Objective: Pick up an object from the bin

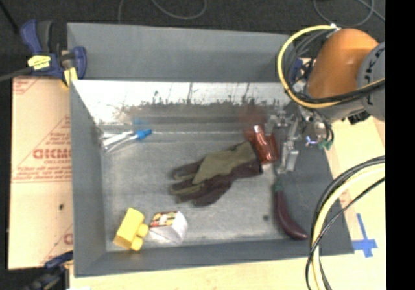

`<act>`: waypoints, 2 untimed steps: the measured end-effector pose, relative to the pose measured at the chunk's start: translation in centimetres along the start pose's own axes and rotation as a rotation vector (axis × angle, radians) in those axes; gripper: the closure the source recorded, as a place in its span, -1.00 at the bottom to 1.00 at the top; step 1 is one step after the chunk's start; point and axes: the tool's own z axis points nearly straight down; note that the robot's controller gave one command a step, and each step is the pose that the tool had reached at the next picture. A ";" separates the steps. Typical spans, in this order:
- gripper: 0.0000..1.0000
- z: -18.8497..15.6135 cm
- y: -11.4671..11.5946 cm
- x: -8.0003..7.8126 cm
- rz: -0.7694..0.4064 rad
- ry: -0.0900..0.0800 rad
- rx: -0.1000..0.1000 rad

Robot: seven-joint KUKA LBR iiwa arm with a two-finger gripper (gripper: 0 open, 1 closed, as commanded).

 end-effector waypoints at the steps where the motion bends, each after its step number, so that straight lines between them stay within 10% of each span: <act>1: -1.00 -0.5 0.0 -0.2 -0.002 -0.008 0.002; 2: -1.00 2.8 1.7 -0.5 0.001 -0.019 0.004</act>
Offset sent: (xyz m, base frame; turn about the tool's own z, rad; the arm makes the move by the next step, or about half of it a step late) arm -0.0005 0.0334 -0.0625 0.0008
